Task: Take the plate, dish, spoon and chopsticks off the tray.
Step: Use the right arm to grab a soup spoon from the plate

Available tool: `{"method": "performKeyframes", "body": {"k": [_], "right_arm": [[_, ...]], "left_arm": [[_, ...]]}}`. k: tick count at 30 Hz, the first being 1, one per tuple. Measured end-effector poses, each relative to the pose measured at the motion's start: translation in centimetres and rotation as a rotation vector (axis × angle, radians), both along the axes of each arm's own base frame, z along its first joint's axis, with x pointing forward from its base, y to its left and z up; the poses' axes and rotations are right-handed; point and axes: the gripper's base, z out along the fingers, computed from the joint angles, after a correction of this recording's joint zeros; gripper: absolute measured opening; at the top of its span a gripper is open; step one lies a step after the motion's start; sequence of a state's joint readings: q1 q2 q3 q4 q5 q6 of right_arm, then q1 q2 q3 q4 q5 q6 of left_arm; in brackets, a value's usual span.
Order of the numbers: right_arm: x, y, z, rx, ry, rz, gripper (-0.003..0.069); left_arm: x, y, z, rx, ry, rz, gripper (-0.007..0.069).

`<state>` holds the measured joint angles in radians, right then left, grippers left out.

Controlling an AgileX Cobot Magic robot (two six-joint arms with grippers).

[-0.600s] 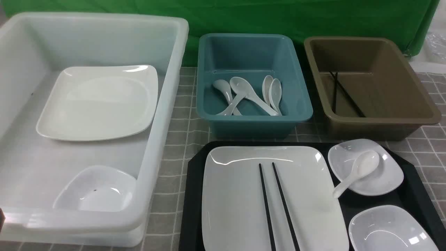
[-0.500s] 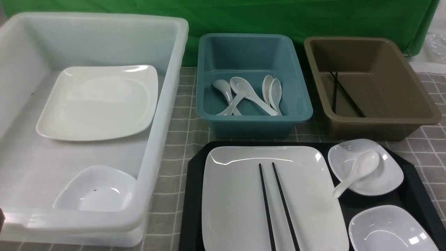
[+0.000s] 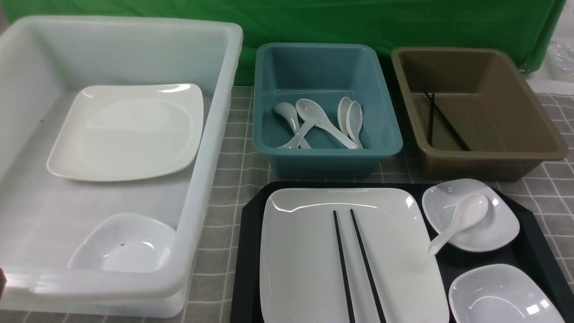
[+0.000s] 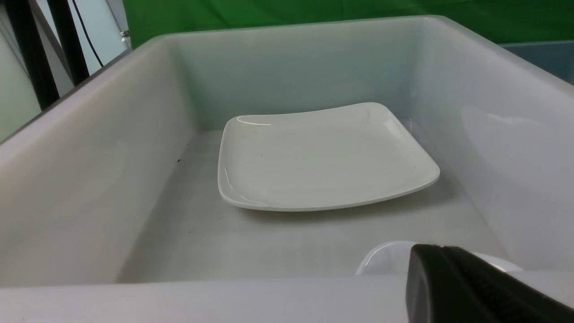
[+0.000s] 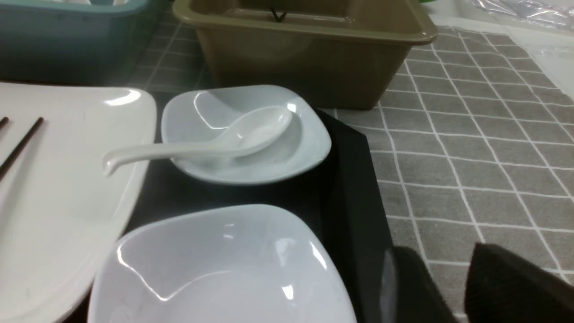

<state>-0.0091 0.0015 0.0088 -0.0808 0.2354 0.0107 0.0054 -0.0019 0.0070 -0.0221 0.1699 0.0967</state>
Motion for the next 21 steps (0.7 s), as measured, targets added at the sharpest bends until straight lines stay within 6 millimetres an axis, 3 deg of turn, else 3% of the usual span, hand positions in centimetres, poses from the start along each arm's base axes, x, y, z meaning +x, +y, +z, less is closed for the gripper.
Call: {"method": "performKeyframes", "body": {"k": [16,21], "right_arm": [[0.0,0.0,0.0,0.000,0.000,0.000,0.0241],[0.0,0.0,0.0,-0.013,0.001,0.003,0.0241]], "left_arm": [[0.0,0.0,0.2,0.002,-0.026,0.001,0.0003],[0.0,0.1,2.0,-0.423,-0.216,0.008,0.0003]]}}
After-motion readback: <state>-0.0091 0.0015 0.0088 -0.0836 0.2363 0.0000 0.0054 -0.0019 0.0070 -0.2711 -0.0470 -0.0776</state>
